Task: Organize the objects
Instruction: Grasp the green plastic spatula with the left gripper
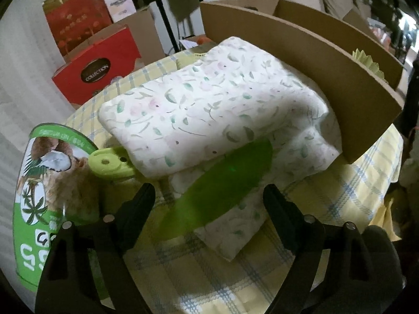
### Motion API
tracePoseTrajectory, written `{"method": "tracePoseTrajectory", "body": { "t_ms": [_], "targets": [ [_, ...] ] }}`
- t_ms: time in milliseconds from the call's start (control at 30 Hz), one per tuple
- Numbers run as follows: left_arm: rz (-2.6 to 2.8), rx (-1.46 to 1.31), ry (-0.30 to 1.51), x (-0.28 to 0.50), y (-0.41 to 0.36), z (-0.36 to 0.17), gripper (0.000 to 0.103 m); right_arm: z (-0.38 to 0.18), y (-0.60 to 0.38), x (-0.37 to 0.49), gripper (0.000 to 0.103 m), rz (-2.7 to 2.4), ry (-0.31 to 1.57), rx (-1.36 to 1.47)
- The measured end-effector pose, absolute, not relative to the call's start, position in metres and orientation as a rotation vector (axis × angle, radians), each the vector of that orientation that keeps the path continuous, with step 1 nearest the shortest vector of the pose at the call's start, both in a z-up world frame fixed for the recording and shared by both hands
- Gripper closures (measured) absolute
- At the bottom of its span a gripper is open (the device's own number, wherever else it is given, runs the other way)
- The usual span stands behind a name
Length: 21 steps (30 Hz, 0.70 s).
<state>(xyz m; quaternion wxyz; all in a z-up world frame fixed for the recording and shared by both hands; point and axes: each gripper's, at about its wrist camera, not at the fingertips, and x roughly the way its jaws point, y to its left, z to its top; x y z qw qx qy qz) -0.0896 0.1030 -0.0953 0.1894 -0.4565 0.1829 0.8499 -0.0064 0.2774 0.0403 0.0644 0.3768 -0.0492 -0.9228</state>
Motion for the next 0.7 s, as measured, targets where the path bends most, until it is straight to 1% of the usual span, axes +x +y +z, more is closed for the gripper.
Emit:
{"method": "tracePoseTrajectory", "body": {
  "t_ms": [67, 133, 167, 200, 267, 333, 467, 700],
  "targets": [
    [2.372, -1.284, 0.509, -0.09, 0.103, -0.096, 0.022, 0.039, 0.277, -0.007, 0.001, -2.782, -0.153, 1.143],
    [2.34, -1.293, 0.468, -0.092, 0.103, -0.097, 0.032, 0.038, 0.277, -0.007, 0.001, -2.78, -0.154, 1.146],
    [2.317, -1.305, 0.435, -0.093, 0.101, -0.097, 0.041, 0.038, 0.277, -0.007, 0.001, -2.779, -0.155, 1.147],
    [2.303, -1.318, 0.405, -0.095, 0.1, -0.097, 0.044, 0.038, 0.277, -0.007, 0.001, -2.777, -0.158, 1.147],
    [2.292, -1.331, 0.383, -0.098, 0.098, -0.097, 0.047, 0.037, 0.276, -0.007, 0.001, -2.774, -0.162, 1.15],
    [2.287, -1.328, 0.382, -0.098, 0.097, -0.096, 0.053, 0.037, 0.276, -0.008, 0.001, -2.77, -0.167, 1.151],
    [2.307, -1.322, 0.389, -0.093, 0.094, -0.09, 0.079, 0.036, 0.275, -0.008, 0.001, -2.771, -0.166, 1.152],
    [2.32, -1.283, 0.39, -0.078, 0.09, -0.081, 0.089, 0.033, 0.273, -0.008, 0.001, -2.765, -0.159, 1.155]
  ]
}}
